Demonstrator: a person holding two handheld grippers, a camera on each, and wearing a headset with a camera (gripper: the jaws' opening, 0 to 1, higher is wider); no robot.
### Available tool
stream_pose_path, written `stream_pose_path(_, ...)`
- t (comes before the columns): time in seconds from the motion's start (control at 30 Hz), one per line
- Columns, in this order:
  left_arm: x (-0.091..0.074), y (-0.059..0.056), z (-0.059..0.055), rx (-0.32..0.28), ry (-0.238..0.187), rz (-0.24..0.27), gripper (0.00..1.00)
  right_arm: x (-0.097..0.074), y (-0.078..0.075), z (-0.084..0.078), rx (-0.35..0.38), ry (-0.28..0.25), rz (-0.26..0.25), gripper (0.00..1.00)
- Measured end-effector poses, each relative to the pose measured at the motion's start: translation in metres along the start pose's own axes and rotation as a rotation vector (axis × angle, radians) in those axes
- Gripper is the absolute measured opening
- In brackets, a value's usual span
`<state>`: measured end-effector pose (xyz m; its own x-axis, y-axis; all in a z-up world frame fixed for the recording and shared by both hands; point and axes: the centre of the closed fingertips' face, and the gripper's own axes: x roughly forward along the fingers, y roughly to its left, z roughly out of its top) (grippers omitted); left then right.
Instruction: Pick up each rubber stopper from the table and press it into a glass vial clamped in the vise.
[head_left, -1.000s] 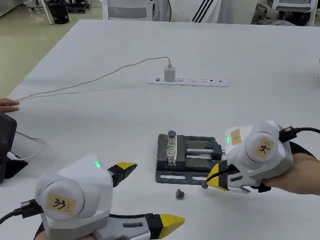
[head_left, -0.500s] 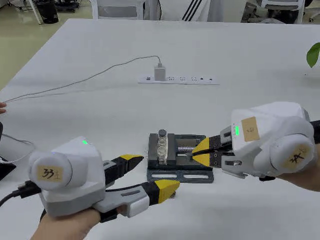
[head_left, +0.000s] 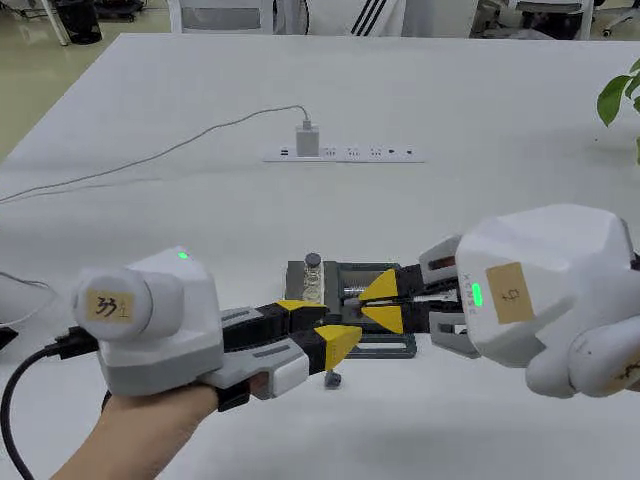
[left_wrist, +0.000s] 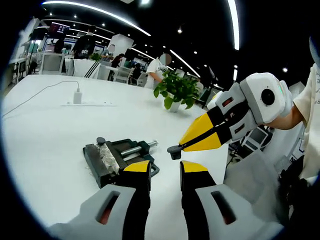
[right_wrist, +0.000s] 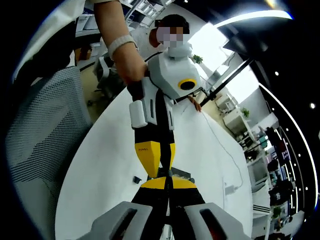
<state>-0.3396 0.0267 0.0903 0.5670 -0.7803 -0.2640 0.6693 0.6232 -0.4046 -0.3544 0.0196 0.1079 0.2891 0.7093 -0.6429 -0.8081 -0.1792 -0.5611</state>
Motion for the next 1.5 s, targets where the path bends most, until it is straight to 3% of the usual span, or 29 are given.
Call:
stream_pose_path(0.3,0.000,-0.009,-0.001,-0.060,-0.011,-0.056,0.05,0.002,0.002,0.004,0.004,-0.018,-0.002,0.00)
stream_pose_path(0.47,-0.001,-0.015,0.001,-0.096,-0.029,-0.089,0.06,0.001,0.004,0.003,0.010,-0.023,0.004,0.00)
stream_pose_path(0.97,-0.002,-0.019,0.000,-0.156,-0.041,-0.107,0.04,-0.002,0.008,0.006,0.037,-0.040,0.009,0.00)
stream_pose_path(1.2,-0.002,-0.023,-0.007,-0.107,-0.012,-0.114,0.04,-0.002,0.015,0.004,0.099,-0.038,0.049,0.00)
stream_pose_path(1.3,-0.002,-0.025,-0.009,-0.059,0.001,-0.113,0.03,-0.003,0.019,0.003,0.186,-0.042,0.092,0.00)
stream_pose_path(1.37,-0.002,-0.026,-0.013,-0.020,0.022,-0.117,0.04,-0.005,0.015,0.000,0.205,-0.045,0.100,0.08)
stream_pose_path(1.5,-0.003,-0.031,-0.017,0.087,0.059,-0.126,0.04,-0.010,0.019,0.003,0.314,-0.074,0.192,0.18)
